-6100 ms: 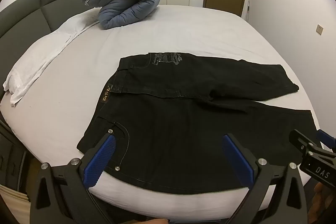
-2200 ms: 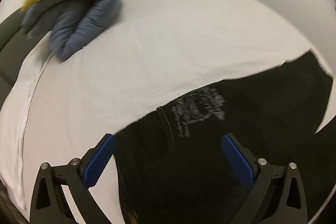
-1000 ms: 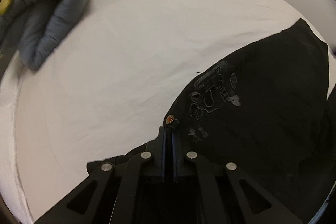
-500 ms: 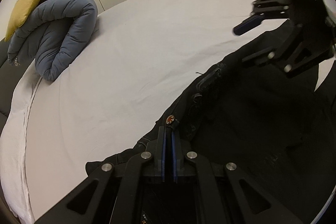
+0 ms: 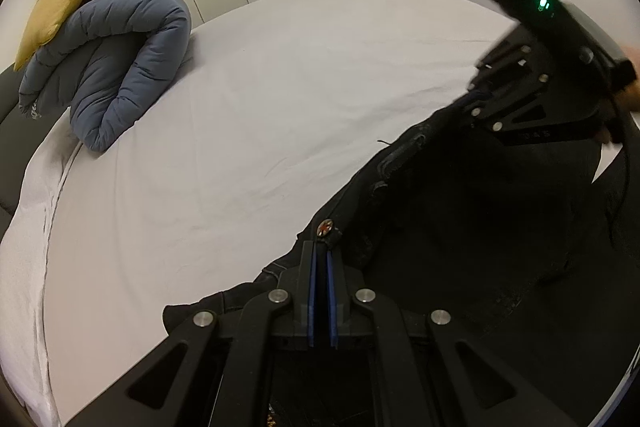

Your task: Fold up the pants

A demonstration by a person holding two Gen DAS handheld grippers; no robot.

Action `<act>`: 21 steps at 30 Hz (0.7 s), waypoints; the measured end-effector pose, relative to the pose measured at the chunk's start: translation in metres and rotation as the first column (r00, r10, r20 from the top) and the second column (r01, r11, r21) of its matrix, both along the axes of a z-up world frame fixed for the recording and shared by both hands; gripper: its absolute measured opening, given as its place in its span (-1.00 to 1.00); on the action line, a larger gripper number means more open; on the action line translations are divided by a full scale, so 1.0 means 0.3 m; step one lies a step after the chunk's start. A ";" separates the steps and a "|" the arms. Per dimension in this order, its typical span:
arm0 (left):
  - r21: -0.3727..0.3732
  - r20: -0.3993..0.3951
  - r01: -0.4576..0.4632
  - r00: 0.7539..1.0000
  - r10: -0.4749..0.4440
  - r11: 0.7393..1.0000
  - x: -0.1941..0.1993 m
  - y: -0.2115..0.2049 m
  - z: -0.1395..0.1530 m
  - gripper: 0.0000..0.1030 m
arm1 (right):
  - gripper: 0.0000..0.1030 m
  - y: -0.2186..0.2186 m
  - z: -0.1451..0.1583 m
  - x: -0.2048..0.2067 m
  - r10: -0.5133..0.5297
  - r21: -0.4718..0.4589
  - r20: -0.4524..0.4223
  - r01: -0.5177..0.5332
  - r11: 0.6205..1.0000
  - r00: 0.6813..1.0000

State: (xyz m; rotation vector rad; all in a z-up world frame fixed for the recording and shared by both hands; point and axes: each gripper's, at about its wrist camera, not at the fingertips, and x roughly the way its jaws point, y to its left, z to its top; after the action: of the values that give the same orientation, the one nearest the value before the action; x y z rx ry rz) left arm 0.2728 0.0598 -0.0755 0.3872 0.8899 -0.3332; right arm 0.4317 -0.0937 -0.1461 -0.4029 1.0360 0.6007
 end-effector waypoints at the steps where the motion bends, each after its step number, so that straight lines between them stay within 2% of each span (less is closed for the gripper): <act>1: -0.004 -0.001 -0.002 1.000 0.002 1.000 -0.002 0.002 -0.002 -0.92 | -0.93 -0.015 0.001 -0.018 -0.053 0.032 -0.013 0.053 0.998 0.999; 4: -0.012 -0.007 -0.010 1.000 0.010 1.000 -0.018 0.001 -0.007 -0.92 | -0.94 -0.026 -0.011 -0.045 -0.188 0.132 -0.076 0.197 0.971 0.979; 6: -0.027 -0.018 -0.018 1.000 0.018 0.999 -0.030 0.003 -0.011 -0.92 | -0.95 -0.011 -0.021 -0.055 -0.274 0.229 -0.157 0.305 0.925 0.949; 9: -0.037 -0.027 -0.021 0.999 0.020 0.999 -0.061 -0.001 -0.014 -0.92 | -0.95 -0.015 -0.047 -0.075 -0.329 0.327 -0.232 0.392 0.860 0.916; 12: -0.053 -0.036 -0.027 0.999 0.025 0.998 -0.094 0.003 -0.016 -0.92 | -0.95 -0.004 -0.057 -0.092 -0.351 0.365 -0.243 0.421 0.830 0.904; 13: -0.060 -0.039 -0.031 0.999 0.029 0.998 -0.106 0.008 -0.015 -0.92 | -0.95 0.006 -0.055 -0.112 -0.346 0.370 -0.241 0.415 0.831 0.907; 16: -0.082 -0.044 -0.036 0.999 0.032 0.996 -0.144 0.021 -0.012 -0.92 | -0.95 0.029 -0.027 -0.041 -0.324 0.357 -0.216 0.383 0.852 0.921; 19: -0.091 -0.042 -0.027 0.999 0.023 0.996 -0.199 0.026 -0.008 -0.92 | -0.95 0.027 0.045 -0.205 -0.242 0.227 -0.052 0.247 0.942 0.969; 21: -0.075 -0.045 -0.008 0.999 0.005 0.997 -0.253 0.030 -0.016 -0.92 | -0.95 0.060 0.053 -0.297 -0.183 0.118 0.037 0.177 0.977 0.983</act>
State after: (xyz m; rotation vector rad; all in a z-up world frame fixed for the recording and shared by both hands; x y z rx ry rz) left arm 0.1970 0.0687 -0.0803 0.3080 0.9191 -0.3697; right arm 0.3425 -0.0757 -0.1303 -0.2185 0.9757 0.4832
